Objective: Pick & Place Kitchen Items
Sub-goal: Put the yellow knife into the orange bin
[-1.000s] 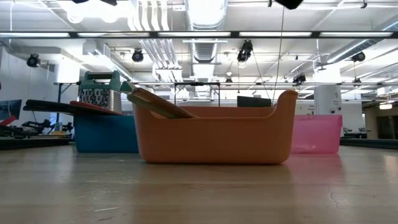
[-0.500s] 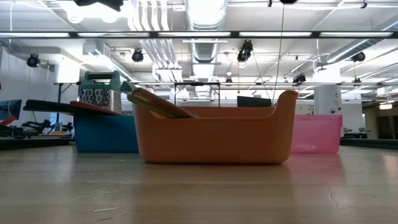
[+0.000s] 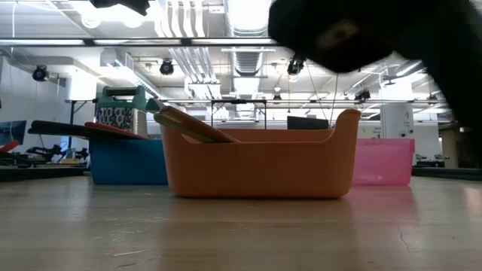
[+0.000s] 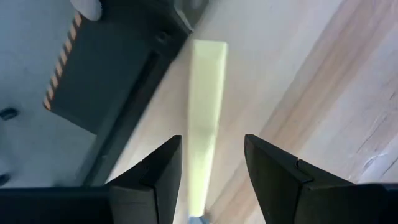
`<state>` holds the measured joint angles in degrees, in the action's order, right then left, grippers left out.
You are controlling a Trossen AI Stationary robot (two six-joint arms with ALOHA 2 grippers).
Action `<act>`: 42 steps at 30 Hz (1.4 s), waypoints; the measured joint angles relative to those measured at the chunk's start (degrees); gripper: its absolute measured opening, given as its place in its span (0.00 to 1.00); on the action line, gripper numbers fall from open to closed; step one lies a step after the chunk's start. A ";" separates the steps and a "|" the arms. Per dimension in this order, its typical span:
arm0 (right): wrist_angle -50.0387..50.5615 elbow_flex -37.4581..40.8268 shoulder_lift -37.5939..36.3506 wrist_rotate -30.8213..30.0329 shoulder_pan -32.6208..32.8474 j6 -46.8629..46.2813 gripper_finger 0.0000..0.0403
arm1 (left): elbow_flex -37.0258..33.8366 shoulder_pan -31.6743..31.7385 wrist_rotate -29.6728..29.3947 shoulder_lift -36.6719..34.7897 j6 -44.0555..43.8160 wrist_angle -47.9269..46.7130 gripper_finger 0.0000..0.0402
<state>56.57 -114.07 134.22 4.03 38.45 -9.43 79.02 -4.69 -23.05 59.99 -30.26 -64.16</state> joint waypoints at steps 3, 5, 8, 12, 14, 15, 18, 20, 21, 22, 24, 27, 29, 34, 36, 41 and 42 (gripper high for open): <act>0.44 -0.30 1.37 -0.15 -0.06 -0.54 0.41 | 0.00 0.01 0.01 0.02 0.00 -0.01 0.23; 0.35 0.11 1.87 -0.08 -0.08 -1.20 0.41 | 0.00 0.01 0.00 0.02 0.00 0.03 0.23; -0.19 0.77 2.63 0.01 -0.05 -1.94 0.41 | 0.00 -0.02 0.02 0.02 -0.08 -0.01 0.23; -2.98 3.13 2.41 -1.05 0.21 -2.95 0.39 | 0.00 -0.01 0.04 0.02 -0.20 -0.05 0.23; -3.96 4.47 2.27 -2.50 0.33 -3.85 0.36 | -0.09 -0.01 0.04 0.02 -0.29 0.01 0.23; -4.25 5.08 2.25 -3.06 0.39 -3.95 0.33 | -0.20 0.01 0.03 0.02 -0.33 0.00 0.23; -5.70 7.09 2.20 -3.12 0.33 -4.79 0.23 | -0.59 0.00 0.04 0.02 -0.38 0.01 0.23; -6.03 7.68 2.16 -2.93 0.29 -5.33 0.15 | -0.66 0.00 0.07 0.02 -0.84 -0.03 0.23; -6.12 7.84 2.16 -2.90 0.31 -5.35 0.11 | -0.66 0.00 0.07 0.02 -1.07 -0.03 0.23; -6.21 7.94 2.16 -2.90 0.31 -5.35 0.10 | -0.66 -0.01 0.07 0.02 -1.34 -0.01 0.23; -6.37 7.97 2.11 -2.76 0.31 -5.38 0.10 | -0.66 -0.02 0.07 0.02 -1.40 -0.01 0.23; -5.69 7.23 1.83 -2.72 0.31 -5.02 0.10 | -0.68 -0.01 0.07 0.02 -1.40 -0.01 0.23; -5.31 6.61 1.31 -2.72 0.27 -4.55 0.10 | -0.68 -0.02 0.07 0.02 -1.42 0.02 0.23; -3.27 6.80 -0.56 -5.49 0.27 -4.07 0.10 | -0.68 0.00 0.07 0.02 -1.42 0.03 0.23; 0.01 7.02 -1.17 -6.27 0.00 -4.04 0.10 | -0.68 0.00 0.09 0.02 -1.43 0.03 0.23; 4.98 7.25 -2.14 -7.36 -0.76 -4.09 0.10 | -0.74 -0.02 0.09 0.02 -1.44 -0.01 0.23; 5.69 7.25 -2.51 -7.26 -0.76 -4.09 0.10 | -0.74 0.00 0.09 0.02 -1.44 0.01 0.23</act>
<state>62.26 -106.83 131.71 -3.23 37.69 -13.52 78.28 -4.70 -22.96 60.01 -31.70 -64.14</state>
